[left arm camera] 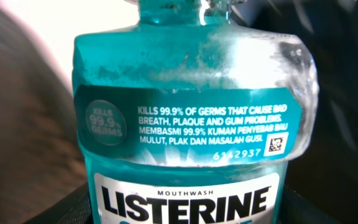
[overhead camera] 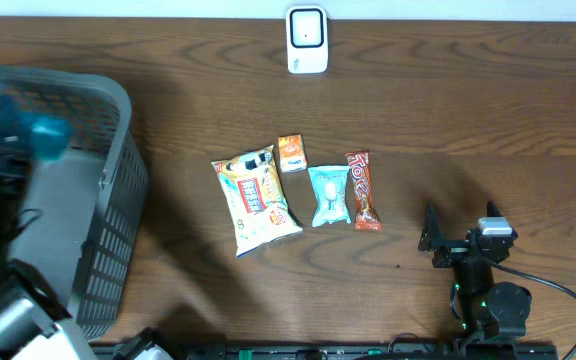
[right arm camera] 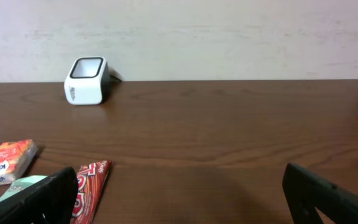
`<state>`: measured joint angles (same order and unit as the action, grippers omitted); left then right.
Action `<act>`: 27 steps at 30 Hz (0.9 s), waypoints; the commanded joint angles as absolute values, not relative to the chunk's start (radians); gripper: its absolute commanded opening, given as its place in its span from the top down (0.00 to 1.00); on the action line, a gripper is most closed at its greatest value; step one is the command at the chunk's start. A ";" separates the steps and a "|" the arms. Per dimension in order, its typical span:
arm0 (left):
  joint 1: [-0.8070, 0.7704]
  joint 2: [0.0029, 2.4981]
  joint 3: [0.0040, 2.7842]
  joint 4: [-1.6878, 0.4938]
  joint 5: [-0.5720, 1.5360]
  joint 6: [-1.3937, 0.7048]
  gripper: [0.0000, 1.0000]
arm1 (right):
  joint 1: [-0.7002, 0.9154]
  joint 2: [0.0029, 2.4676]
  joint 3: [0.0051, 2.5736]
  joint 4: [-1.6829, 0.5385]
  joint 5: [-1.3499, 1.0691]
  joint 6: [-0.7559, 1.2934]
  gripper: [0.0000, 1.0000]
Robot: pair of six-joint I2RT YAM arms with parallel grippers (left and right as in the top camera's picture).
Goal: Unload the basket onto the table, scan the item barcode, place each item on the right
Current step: 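Reach the left gripper into the basket and grasp the blue Listerine bottle, then carry the Listerine bottle to the table and set it right of the TOP bar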
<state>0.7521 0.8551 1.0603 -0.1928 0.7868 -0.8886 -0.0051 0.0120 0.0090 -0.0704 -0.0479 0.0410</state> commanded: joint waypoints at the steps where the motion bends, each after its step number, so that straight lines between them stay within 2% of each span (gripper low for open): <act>1: 0.525 0.823 1.092 -0.170 0.757 -0.931 0.51 | 0.002 0.007 0.006 -0.073 -0.043 0.036 0.01; 8: -0.078 0.943 1.092 -0.169 0.347 -0.802 0.51 | 0.002 0.007 0.006 -0.073 -0.043 0.036 0.01; 12: -0.428 1.184 1.092 -0.124 0.154 -0.702 0.51 | 0.002 0.007 0.006 -0.073 -0.043 0.036 0.01; 16: -0.599 1.432 1.093 0.046 0.141 -0.651 0.51 | 0.002 0.007 0.006 -0.073 -0.043 0.036 0.01; 18: -0.691 1.631 1.093 0.196 0.149 -0.651 0.51 | 0.002 0.007 0.006 -0.073 -0.043 0.036 0.01; 27: -0.756 1.866 1.093 0.369 0.154 -0.720 0.48 | 0.002 0.007 0.006 -0.073 -0.043 0.036 0.01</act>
